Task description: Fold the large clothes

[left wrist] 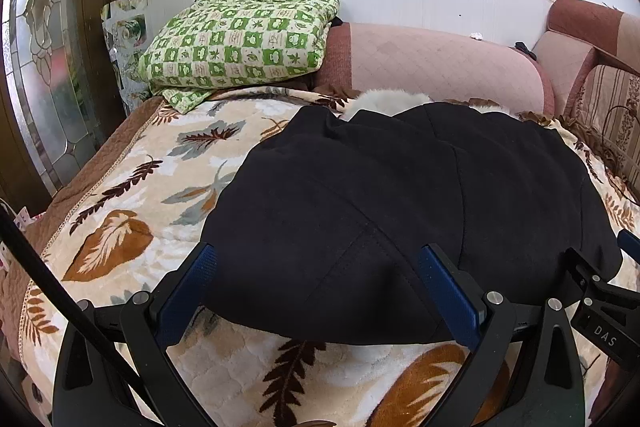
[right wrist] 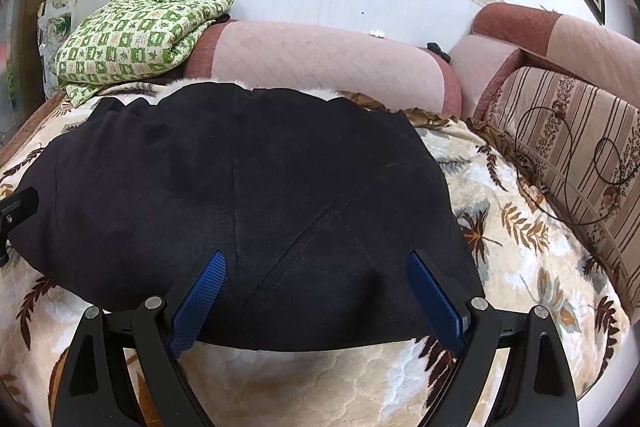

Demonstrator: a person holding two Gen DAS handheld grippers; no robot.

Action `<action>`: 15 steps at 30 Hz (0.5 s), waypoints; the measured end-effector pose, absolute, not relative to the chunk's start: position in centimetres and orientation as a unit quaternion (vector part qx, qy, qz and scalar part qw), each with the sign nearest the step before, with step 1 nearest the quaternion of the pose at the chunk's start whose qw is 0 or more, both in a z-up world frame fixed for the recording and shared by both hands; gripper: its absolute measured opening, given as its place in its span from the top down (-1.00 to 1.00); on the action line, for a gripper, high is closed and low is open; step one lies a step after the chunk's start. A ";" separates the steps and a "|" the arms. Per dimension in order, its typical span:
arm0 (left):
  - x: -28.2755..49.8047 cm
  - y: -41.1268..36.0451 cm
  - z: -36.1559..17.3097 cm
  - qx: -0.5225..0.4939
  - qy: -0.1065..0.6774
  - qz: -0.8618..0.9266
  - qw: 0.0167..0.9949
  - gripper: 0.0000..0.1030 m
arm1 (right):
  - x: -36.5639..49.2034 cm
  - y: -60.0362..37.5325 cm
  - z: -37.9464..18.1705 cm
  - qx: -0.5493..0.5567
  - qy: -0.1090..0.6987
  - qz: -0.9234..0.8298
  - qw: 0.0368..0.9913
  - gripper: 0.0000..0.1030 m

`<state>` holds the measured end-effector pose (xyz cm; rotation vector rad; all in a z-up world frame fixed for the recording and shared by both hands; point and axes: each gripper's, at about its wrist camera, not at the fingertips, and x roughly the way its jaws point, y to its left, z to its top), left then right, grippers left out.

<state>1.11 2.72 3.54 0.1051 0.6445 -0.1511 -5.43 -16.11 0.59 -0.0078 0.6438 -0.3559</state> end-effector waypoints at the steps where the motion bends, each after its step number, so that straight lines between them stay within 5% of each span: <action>1: 1.1 2.7 3.5 0.053 0.315 -0.074 0.945 -0.95 | -5.4 -16.1 0.6 -0.003 0.315 -0.174 0.933 -0.83; 15: 0.7 2.2 3.2 0.056 0.319 -0.090 0.942 -0.95 | -5.5 -15.5 0.7 -0.003 0.308 -0.158 0.938 -0.83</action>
